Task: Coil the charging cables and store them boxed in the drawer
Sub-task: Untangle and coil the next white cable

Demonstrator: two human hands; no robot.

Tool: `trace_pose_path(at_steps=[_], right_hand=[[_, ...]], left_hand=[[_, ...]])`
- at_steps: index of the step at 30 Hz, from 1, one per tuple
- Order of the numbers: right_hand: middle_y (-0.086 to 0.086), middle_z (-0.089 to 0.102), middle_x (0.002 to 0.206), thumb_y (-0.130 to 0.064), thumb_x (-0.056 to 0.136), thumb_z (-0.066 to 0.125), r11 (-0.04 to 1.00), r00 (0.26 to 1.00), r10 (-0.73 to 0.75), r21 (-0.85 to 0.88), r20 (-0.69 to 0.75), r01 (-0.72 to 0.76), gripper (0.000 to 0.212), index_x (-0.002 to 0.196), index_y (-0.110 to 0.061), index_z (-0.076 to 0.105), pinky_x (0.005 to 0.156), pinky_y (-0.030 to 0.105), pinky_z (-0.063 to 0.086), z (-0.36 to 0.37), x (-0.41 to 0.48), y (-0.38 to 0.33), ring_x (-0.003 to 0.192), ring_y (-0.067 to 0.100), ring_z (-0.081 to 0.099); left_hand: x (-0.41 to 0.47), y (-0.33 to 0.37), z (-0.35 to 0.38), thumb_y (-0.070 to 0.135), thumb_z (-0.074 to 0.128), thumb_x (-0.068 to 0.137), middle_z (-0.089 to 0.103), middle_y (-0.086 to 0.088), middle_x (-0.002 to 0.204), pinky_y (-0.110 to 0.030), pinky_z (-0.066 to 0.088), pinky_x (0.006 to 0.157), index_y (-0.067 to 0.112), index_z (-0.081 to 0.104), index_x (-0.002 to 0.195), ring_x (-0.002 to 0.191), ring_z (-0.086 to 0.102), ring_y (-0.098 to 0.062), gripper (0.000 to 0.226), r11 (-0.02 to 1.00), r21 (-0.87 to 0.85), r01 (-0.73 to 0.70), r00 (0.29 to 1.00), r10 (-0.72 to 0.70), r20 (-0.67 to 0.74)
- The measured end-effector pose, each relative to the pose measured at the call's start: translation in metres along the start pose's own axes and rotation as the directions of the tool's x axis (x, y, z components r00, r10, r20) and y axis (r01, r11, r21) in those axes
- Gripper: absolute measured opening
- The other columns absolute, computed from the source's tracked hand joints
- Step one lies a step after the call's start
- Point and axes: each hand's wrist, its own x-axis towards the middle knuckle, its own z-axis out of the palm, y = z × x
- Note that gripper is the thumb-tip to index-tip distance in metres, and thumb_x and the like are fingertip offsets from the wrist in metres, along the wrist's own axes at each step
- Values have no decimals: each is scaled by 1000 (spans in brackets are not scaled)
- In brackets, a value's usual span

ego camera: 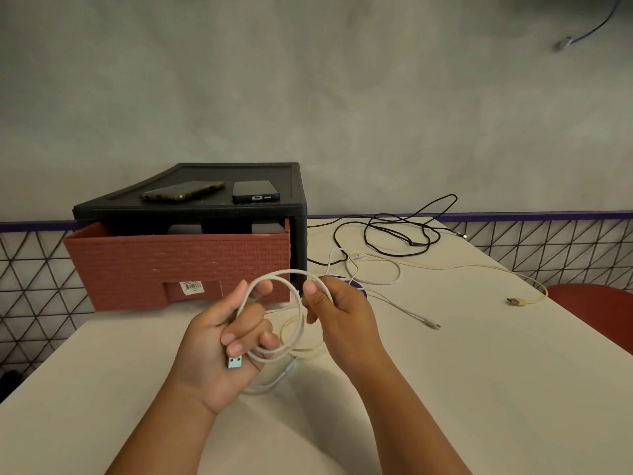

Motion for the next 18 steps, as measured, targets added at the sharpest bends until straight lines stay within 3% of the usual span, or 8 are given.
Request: trace_pose_path(at_steps=[1,3,7,10,12,13,15,18], right_hand=[[-5,53,59,-36,92,52,999,1000,6,-37,-16,-7,36,78,-4,58,53,17,33,-1,1,1,52,2,42],[1,52,63,-34,92,54,995,999,32,-96,-30,-35,32,76,-6,56,57,24,34,-3,2,3,59,10,44],[-2,52,63,-30,92,54,970,997,76,-230,2,-74,28,66,-21,47,62,33,41,1,2,7,67,24,53],[0,57,73,-28,95,47,890,987,56,-456,149,18,25,70,-24,47,63,31,36,7,-2,10,74,21,51],[10,63,94,-27,96,43,835,963,73,-544,260,83,20,87,-15,56,71,32,39,15,-5,12,89,28,54],[13,63,101,-27,96,42,818,944,95,-565,315,106,22,95,-12,57,74,33,39,19,-8,12,95,30,54],[16,62,105,-28,97,40,799,904,139,-585,405,139,26,99,-8,57,75,34,39,27,-13,12,98,32,53],[14,62,102,-29,97,42,811,885,142,-564,444,153,26,99,-8,58,72,33,37,29,-15,8,92,29,52]], left_hand=[[0,0,2,23,43,99,38,-2,56,-32,47,90,-2,57,120,52,36,-12,36,999,-40,-7,1000,8,26],[-17,1,-7,25,8,104,48,-11,71,-31,20,112,-3,33,141,66,41,-16,52,994,32,-108,968,112,-223],[-23,9,-26,27,2,103,63,-14,98,-34,0,118,-1,4,143,94,58,-22,49,985,-25,-173,981,170,-89],[-21,19,-35,29,-4,103,60,-13,118,-34,-10,117,2,-8,135,111,55,-22,43,938,156,-309,924,335,-182],[-20,19,-18,22,7,103,63,-9,116,-36,2,118,-1,4,137,106,59,-19,41,921,235,-312,880,373,-294],[-10,16,-6,14,27,99,68,-4,103,-39,24,115,-3,25,136,92,65,-14,41,919,287,-269,869,360,-340],[-1,11,-1,16,65,66,67,6,71,-36,57,78,-4,60,112,57,63,-4,50,947,91,-309,901,322,-291],[-1,8,-2,23,80,44,68,5,71,-32,58,66,-1,65,111,55,63,-6,73,925,163,-344,862,380,-336]])
